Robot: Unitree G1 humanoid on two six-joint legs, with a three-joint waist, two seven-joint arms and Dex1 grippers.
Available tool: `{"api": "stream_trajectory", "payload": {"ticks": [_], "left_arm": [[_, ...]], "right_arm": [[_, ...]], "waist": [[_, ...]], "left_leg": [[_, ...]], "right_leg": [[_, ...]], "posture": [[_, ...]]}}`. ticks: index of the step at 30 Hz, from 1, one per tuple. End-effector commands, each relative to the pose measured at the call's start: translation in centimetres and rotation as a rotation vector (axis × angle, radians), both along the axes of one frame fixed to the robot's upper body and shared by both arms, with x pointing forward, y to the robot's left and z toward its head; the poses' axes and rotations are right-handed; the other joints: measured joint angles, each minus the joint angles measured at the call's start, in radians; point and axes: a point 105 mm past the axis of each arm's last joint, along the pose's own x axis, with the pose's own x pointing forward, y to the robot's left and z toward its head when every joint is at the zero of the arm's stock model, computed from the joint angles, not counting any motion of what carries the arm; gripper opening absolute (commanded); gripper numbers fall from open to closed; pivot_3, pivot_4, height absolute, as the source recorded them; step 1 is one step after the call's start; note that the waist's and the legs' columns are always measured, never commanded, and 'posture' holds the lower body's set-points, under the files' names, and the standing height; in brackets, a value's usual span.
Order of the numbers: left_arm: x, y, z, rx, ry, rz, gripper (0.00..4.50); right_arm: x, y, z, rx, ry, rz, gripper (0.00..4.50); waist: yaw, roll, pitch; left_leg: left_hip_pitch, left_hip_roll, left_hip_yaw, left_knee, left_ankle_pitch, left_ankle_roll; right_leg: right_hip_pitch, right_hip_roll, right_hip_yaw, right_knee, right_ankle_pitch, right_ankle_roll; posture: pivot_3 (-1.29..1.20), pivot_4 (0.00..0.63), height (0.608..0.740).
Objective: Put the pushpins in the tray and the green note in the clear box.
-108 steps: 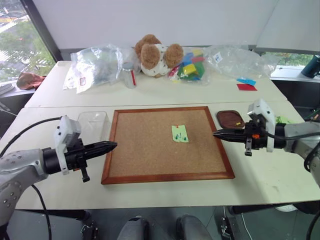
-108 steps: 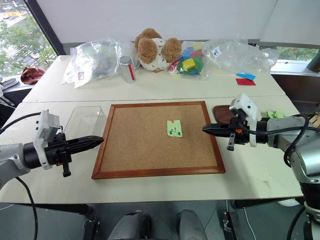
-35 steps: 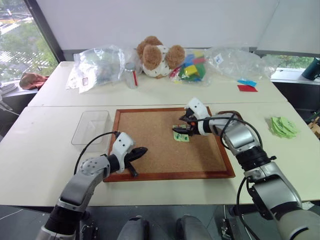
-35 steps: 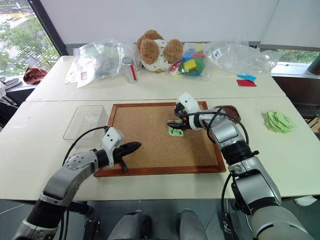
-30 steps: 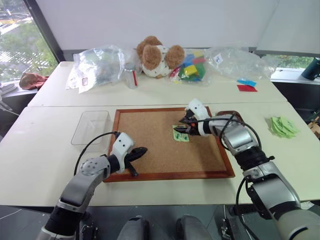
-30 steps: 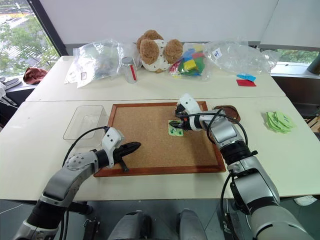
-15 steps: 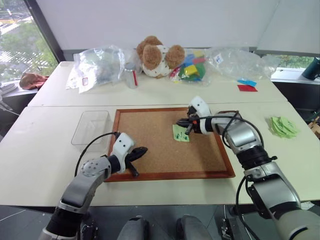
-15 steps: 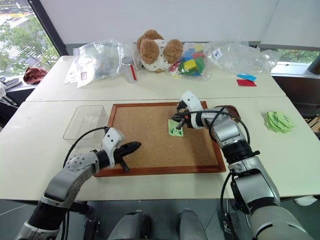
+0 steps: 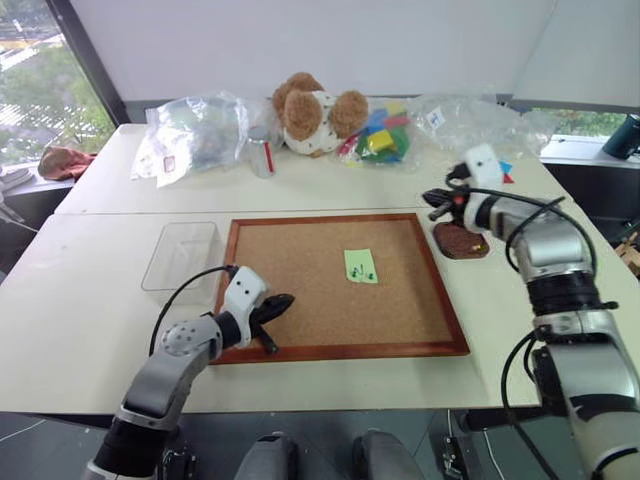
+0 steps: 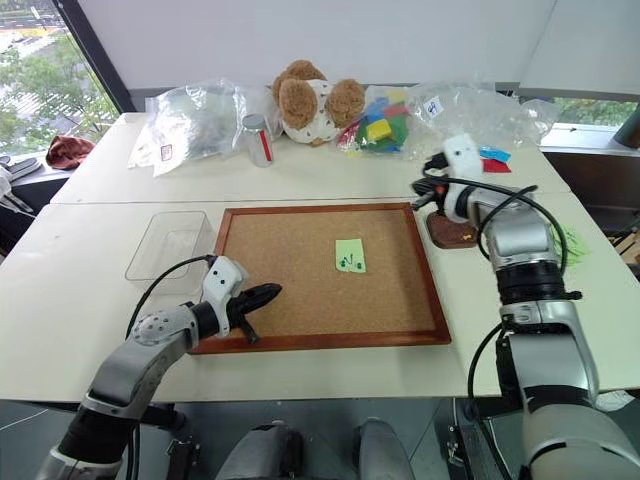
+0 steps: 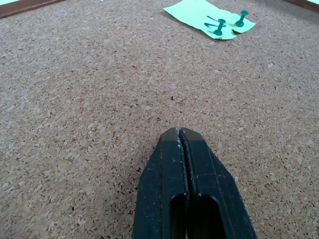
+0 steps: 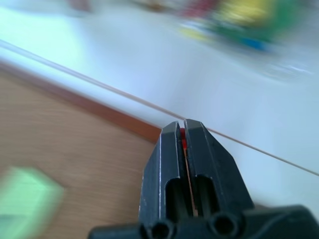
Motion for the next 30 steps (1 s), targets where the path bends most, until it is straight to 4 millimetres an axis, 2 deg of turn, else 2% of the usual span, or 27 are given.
{"api": "stream_trajectory", "payload": {"ticks": [1,8,15,17,19,23,28,30], "left_arm": [[-0.7,0.2,-2.3,0.030,0.091,0.015,0.00],[-0.9,0.3,-2.6,0.047,0.092,0.010,0.00],[-1.2,0.5,-2.8,0.054,0.095,0.010,0.00],[-1.2,0.5,-2.8,0.056,0.095,0.010,0.00],[-1.2,0.5,-2.8,0.056,0.095,0.008,0.00],[-1.1,0.4,-2.8,0.056,0.093,0.006,0.00],[-1.0,0.3,-2.8,0.055,0.093,0.004,0.00],[-0.9,0.3,-2.9,0.053,0.094,0.004,0.00]], "right_arm": [[0.7,-1.7,1.0,-0.018,-0.045,-0.051,0.03],[0.7,-4.0,-1.9,-0.028,0.039,-0.132,0.03],[0.3,-5.1,-3.3,-0.027,0.085,-0.160,0.03],[0.3,-5.1,-3.5,-0.025,0.090,-0.160,0.60],[0.2,-5.1,-3.4,-0.015,0.092,-0.155,1.36],[0.0,-5.3,-2.8,0.001,0.085,-0.146,3.32],[-0.5,-5.8,-1.8,0.004,0.066,-0.144,3.32],[-1.0,-4.9,-0.6,0.017,0.046,-0.076,3.32]], "waist": [[0.000,0.000,0.000],[0.001,0.000,0.000],[-0.001,0.000,0.000],[-0.001,0.000,0.000],[-0.001,0.000,0.000],[-0.001,0.000,0.000],[0.001,0.000,0.000],[0.002,0.000,0.000]], "left_leg": [[0.000,0.000,0.000,0.000,0.000,0.000],[0.000,0.000,0.000,0.000,0.000,0.000],[0.000,0.000,0.000,0.000,0.000,0.000],[0.000,0.000,0.000,0.000,0.000,0.000],[0.000,0.000,0.000,0.000,0.000,0.000],[0.000,0.000,0.000,-0.001,0.000,0.000],[0.000,0.000,0.000,-0.001,0.000,0.000],[0.000,0.000,0.000,-0.001,0.000,0.000]], "right_leg": [[0.000,0.000,0.000,0.000,0.000,0.000],[0.000,0.000,0.000,0.000,0.000,0.000],[0.000,0.000,0.000,-0.001,0.000,0.000],[0.000,0.000,0.000,-0.001,0.000,0.000],[0.000,0.000,0.000,-0.001,0.000,0.000],[0.000,0.000,0.000,-0.001,0.000,0.000],[0.000,0.000,0.000,-0.002,0.000,0.000],[0.000,0.000,0.000,-0.002,0.000,0.000]], "posture": [[0.00,0.150,0.740],[0.00,0.150,0.740],[0.00,0.150,0.740],[0.00,0.150,0.740],[0.00,0.150,0.740],[0.00,0.150,0.740],[0.00,0.150,0.740],[0.00,0.150,0.740]]}}
